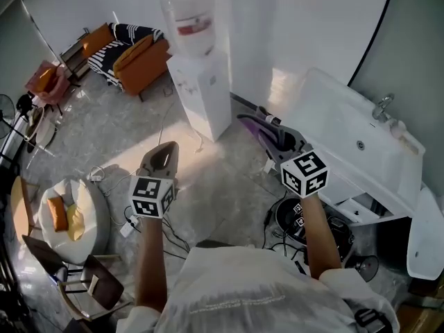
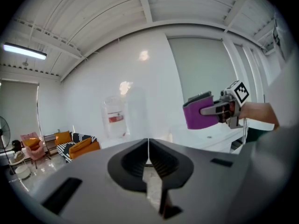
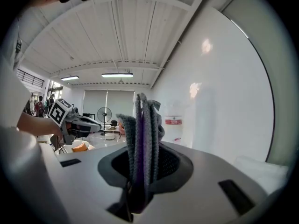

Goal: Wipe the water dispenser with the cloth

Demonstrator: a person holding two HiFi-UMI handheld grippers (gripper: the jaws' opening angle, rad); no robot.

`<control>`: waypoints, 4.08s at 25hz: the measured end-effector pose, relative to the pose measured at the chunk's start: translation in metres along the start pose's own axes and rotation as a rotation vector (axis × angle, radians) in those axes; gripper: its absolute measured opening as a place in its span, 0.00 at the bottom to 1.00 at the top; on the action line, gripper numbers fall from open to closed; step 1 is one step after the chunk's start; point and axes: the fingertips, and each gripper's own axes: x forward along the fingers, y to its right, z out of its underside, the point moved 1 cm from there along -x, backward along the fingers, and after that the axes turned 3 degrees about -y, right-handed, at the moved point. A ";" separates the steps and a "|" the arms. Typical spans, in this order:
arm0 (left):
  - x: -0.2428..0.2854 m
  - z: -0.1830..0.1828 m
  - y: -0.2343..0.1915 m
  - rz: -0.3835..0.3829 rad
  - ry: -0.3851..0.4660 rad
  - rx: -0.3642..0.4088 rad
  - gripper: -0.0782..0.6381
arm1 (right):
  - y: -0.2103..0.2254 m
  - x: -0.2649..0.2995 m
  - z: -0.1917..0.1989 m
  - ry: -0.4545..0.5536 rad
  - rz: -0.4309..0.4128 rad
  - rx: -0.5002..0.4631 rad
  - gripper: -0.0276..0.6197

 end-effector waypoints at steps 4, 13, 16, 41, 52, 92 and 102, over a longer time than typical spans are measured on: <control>0.017 0.006 0.007 -0.015 -0.025 0.004 0.13 | 0.027 0.004 0.019 -0.029 -0.003 0.042 0.17; 0.100 0.023 -0.034 0.011 -0.040 -0.086 0.13 | 0.089 0.067 0.036 -0.056 0.044 0.110 0.17; 0.141 0.023 -0.070 0.024 -0.028 -0.096 0.13 | 0.113 0.108 0.031 -0.060 0.078 0.132 0.17; 0.384 0.048 -0.271 0.142 -0.140 -0.170 0.13 | 0.249 0.348 0.030 -0.123 0.327 0.360 0.17; 0.477 0.063 -0.281 0.138 -0.247 -0.296 0.13 | 0.356 0.445 0.104 -0.175 0.312 0.612 0.17; 0.530 0.198 -0.296 -0.057 -0.465 -0.467 0.13 | 0.275 0.678 0.293 -0.601 -0.171 0.568 0.17; 0.468 0.227 -0.280 -0.007 -0.498 -0.433 0.13 | 0.186 0.667 0.289 -0.634 -0.250 0.476 0.18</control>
